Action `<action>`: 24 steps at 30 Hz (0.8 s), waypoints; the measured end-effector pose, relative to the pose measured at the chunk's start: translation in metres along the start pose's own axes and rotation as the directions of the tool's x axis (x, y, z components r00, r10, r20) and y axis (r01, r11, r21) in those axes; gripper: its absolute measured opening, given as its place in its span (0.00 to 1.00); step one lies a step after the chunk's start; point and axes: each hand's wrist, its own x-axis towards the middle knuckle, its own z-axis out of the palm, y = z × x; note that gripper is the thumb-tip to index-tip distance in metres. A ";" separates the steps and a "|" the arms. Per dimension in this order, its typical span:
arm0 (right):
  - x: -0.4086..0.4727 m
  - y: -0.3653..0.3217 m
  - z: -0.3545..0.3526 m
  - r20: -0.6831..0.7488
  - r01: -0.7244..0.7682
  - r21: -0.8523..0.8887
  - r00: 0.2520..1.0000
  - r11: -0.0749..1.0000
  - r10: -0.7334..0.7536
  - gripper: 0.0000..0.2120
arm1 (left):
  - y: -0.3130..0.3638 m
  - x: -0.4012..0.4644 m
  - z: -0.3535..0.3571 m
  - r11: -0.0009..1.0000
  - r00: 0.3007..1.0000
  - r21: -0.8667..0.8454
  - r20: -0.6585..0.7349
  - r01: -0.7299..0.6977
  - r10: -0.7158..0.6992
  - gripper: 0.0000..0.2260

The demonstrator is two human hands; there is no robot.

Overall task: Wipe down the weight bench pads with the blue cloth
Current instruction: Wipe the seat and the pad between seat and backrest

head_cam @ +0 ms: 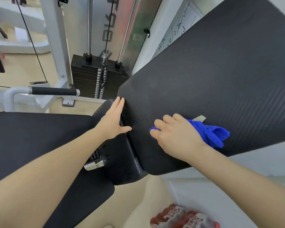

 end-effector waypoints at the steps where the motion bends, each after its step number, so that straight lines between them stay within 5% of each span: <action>1: 0.017 0.004 0.001 -0.024 -0.025 -0.009 0.999 1.000 0.024 0.08 | -0.001 0.002 0.000 0.999 1.000 0.028 0.019 -0.018 0.018 0.47; 4: 0.072 0.007 -0.001 -0.107 -0.094 -0.075 0.991 0.993 0.085 0.04 | -0.007 0.008 0.004 0.996 0.999 0.070 0.015 -0.050 0.049 0.47; 8: 0.124 0.012 -0.007 -0.067 -0.094 0.024 0.993 0.995 0.096 0.13 | -0.016 0.011 0.009 0.996 0.996 0.050 -0.034 -0.075 0.077 0.48; 13: 0.060 -0.002 -0.006 -0.011 -0.043 0.031 0.999 0.999 0.043 0.03 | -0.010 0.005 0.004 0.997 0.999 0.067 -0.030 -0.033 0.035 0.48; 17: 0.031 0.001 -0.002 0.051 0.009 0.011 0.999 1.000 -0.009 0.07 | -0.004 0.009 -0.003 0.993 0.999 0.122 -0.043 0.000 0.006 0.49; 20: 0.089 0.017 -0.013 -0.057 -0.085 -0.022 0.995 0.996 0.084 0.04 | -0.004 0.014 -0.007 0.992 0.999 0.122 -0.047 -0.011 0.017 0.49; 24: 0.159 0.033 -0.017 -0.050 -0.226 0.059 0.972 0.972 0.229 0.12 | -0.010 0.012 0.003 0.998 0.998 0.057 -0.068 -0.005 0.009 0.47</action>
